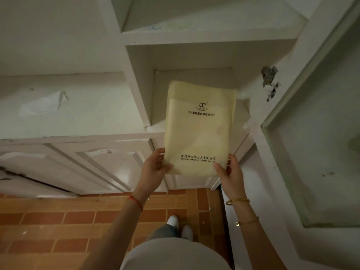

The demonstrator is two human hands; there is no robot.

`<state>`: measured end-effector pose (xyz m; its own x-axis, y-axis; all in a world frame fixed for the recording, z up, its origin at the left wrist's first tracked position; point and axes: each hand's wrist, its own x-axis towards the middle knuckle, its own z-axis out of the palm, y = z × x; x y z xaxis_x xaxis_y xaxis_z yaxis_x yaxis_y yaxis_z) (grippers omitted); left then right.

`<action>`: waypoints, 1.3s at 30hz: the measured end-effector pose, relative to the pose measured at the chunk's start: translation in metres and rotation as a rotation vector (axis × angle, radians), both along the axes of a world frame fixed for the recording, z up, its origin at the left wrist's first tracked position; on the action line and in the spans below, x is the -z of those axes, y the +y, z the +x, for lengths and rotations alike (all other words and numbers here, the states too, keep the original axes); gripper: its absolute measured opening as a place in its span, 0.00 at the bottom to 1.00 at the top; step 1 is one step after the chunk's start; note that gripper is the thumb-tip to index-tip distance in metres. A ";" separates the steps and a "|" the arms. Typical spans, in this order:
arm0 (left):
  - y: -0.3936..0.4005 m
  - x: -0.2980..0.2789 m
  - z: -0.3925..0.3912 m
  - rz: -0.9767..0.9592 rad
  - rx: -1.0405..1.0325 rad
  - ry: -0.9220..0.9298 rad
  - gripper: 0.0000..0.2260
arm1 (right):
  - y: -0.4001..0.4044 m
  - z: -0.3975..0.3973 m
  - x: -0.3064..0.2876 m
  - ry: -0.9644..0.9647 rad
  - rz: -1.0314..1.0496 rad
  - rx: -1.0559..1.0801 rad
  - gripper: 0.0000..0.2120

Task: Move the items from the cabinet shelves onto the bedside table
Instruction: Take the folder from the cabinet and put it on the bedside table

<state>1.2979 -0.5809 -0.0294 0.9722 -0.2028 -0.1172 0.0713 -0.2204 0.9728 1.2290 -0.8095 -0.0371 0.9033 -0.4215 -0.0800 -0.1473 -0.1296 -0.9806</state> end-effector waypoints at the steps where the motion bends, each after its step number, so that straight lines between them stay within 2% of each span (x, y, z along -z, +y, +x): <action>1: 0.006 0.001 -0.007 -0.006 -0.005 -0.005 0.19 | 0.005 -0.005 0.000 -0.005 -0.004 -0.012 0.17; 16: 0.117 0.003 -0.103 -0.061 -0.213 0.000 0.19 | 0.104 -0.049 0.002 -0.015 -0.070 -0.207 0.18; 27: 0.279 0.003 -0.210 -0.062 -0.454 0.028 0.20 | 0.270 -0.096 0.008 -0.012 -0.044 -0.481 0.18; 39: 0.416 0.007 -0.344 -0.057 -0.868 0.056 0.20 | 0.444 -0.135 0.013 -0.006 -0.077 -0.894 0.17</action>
